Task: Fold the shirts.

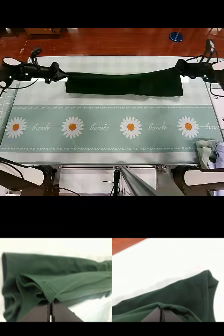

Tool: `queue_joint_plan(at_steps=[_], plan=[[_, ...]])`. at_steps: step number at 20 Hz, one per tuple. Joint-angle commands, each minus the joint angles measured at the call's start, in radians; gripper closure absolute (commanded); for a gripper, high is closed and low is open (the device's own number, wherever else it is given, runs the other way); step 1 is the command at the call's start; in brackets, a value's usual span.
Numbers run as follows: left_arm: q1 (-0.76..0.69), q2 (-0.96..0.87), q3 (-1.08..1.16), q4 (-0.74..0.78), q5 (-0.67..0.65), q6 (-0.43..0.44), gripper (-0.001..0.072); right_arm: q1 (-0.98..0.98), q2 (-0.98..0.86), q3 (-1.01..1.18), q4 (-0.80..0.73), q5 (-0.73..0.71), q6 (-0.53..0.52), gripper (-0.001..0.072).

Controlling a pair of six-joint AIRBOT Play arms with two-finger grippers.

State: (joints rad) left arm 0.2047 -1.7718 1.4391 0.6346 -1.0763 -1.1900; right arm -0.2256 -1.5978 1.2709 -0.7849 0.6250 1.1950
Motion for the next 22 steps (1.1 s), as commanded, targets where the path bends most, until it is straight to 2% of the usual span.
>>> queue_joint_plan(at_steps=[1, 5, 6, 7, 8, 9, 11, 13, 15, 16, 18, 20, 22], plan=[[-0.005, -0.047, 0.025, 0.000, 0.073, -0.010, 0.0681, 0.020, -0.071, 0.010, -0.002, -0.078, 0.001, 0.0690], [-0.023, -0.095, 0.047, 0.000, 0.094, -0.008, 0.0671, 0.037, -0.112, 0.010, -0.002, -0.097, -0.001, 0.0689], [-0.029, -0.107, 0.046, 0.000, 0.098, -0.008, 0.0637, 0.043, -0.116, 0.010, -0.002, -0.102, -0.001, 0.0688], [-0.034, -0.116, 0.046, 0.000, 0.097, -0.008, 0.0560, 0.049, -0.117, 0.010, 0.000, -0.107, -0.003, 0.0680], [-0.036, -0.121, 0.046, 0.000, 0.097, -0.009, 0.0359, 0.049, -0.117, 0.010, 0.010, -0.110, -0.004, 0.0593], [-0.035, -0.119, 0.047, 0.000, 0.097, -0.011, 0.0216, 0.049, -0.111, 0.010, 0.027, -0.109, -0.004, 0.0505], [-0.010, -0.104, 0.061, 0.001, 0.079, -0.011, 0.0206, 0.029, -0.068, 0.010, 0.018, -0.110, -0.009, 0.0393], [0.045, -0.080, 0.095, 0.001, 0.032, -0.011, 0.0206, -0.021, 0.005, 0.010, -0.026, -0.117, -0.010, 0.0372], [0.110, -0.051, 0.124, 0.001, -0.027, -0.011, 0.0206, -0.096, 0.064, 0.021, -0.133, -0.072, 0.029, 0.0347], [0.136, -0.037, 0.134, 0.001, -0.062, -0.011, 0.0207, -0.138, 0.074, 0.034, -0.194, -0.005, 0.079, 0.0261], [0.174, -0.010, 0.137, 0.001, -0.119, -0.010, 0.0207, -0.211, 0.064, 0.058, -0.267, 0.160, 0.135, 0.0167], [0.189, 0.006, 0.137, 0.001, -0.166, -0.010, 0.0208, -0.267, 0.032, 0.058, -0.241, 0.294, 0.135, 0.0133], [0.186, 0.010, 0.137, 0.001, -0.198, -0.008, 0.0208, -0.304, -0.025, 0.058, -0.158, 0.404, 0.117, 0.0131]])
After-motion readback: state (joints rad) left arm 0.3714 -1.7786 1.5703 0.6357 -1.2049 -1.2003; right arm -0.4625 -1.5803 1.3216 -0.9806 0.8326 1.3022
